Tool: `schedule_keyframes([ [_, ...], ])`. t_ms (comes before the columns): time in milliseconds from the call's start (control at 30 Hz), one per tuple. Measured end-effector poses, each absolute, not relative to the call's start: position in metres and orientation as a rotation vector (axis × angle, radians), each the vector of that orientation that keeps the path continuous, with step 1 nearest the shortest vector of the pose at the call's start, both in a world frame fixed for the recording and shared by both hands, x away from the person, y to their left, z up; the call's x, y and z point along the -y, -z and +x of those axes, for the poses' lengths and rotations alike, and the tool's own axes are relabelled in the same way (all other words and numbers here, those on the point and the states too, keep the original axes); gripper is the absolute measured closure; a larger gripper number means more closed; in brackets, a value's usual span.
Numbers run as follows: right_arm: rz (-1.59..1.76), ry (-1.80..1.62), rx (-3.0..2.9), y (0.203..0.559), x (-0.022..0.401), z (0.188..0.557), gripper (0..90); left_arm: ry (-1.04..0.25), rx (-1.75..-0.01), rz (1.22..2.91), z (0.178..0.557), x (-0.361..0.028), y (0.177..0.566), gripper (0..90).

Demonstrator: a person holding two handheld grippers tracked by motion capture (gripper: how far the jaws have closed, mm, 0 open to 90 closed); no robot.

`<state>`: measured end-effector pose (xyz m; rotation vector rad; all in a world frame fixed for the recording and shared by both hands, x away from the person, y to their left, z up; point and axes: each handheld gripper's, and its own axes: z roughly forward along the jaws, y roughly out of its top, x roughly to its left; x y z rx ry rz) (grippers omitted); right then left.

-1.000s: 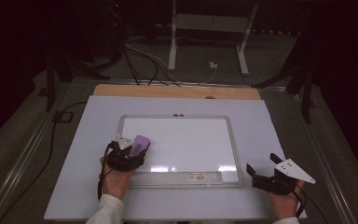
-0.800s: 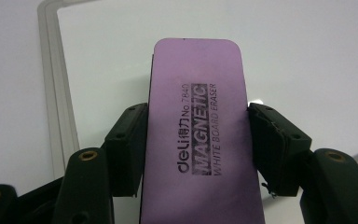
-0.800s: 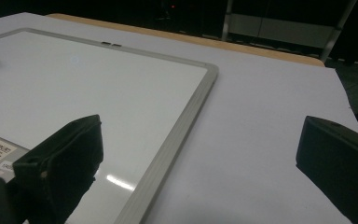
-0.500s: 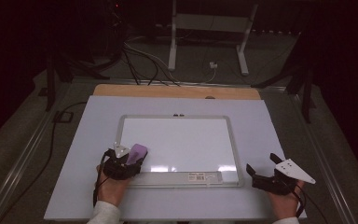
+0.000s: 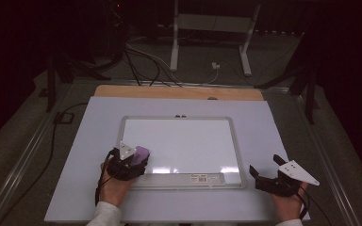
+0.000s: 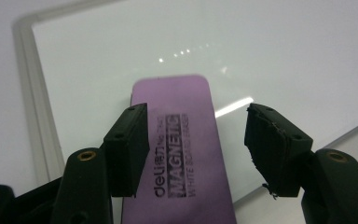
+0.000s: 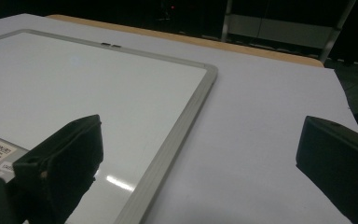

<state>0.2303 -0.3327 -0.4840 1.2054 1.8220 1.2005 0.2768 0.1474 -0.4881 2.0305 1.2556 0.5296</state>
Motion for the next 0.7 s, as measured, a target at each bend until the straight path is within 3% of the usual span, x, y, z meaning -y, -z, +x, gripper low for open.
schedule_keyframes([
  [333,1.205,-1.199,-1.823,0.484,0.332,0.230,0.9,-0.525,-1.317,2.011,0.281,-0.158,0.489,42.7],
  [700,1.204,-1.198,-1.825,0.484,0.332,0.230,0.9,-0.500,-1.364,1.910,0.280,-0.176,0.484,57.3],
])
